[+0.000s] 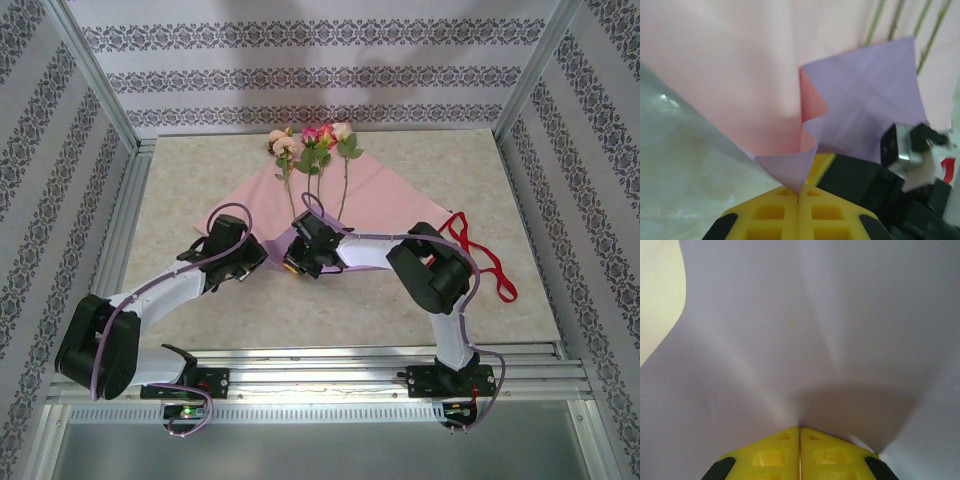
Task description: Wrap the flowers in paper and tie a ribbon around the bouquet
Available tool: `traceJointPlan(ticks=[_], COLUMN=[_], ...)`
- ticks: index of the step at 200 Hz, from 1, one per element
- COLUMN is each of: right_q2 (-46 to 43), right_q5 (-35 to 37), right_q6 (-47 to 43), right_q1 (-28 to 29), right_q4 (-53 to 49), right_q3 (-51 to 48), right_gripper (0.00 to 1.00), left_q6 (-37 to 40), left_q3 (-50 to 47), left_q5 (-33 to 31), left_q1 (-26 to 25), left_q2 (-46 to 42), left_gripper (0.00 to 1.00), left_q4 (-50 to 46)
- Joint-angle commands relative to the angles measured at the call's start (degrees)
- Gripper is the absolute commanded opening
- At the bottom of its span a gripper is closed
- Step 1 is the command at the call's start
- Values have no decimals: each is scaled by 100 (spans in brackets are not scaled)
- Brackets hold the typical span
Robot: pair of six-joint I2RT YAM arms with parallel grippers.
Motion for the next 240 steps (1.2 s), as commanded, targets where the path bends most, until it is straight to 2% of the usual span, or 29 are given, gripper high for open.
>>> traceJointPlan(ticks=[1, 29, 71, 95, 155, 193, 214, 240], right_q2=[151, 72, -52, -35, -641, -612, -380, -393], right_q5=[-114, -271, -323, -413, -269, -343, -687, -649], right_q6=[-33, -66, -195, -171, -594, -623, -530, -360], right_q1=[-81, -155, -212, -245, -472, -649, -687, -725], right_q4=[-311, -244, -421, -288, -586, -468, -161, 89], right_q3=[-202, -176, -66, -66, -54, -371, -442, -686], right_gripper=[10, 12, 13, 17, 23, 9, 4, 0], left_q6=[1363, 2092, 2336, 2774, 3873, 4575, 4977, 5467], left_q3=[288, 663, 703, 1014, 1518, 1946, 2125, 2357], left_q5=[-310, -483, -676, -722, -658, -802, -867, -929], left_q1=[-213, -537, -547, -597, -843, -1194, -1414, -1742], left_q2=[-12, 241, 199, 373, 645, 1001, 1171, 1460], left_gripper=[0, 0, 0, 0, 0, 0, 0, 0], left_q4=[-735, -1074, -1113, -1377, -1632, -1847, -1881, -1962])
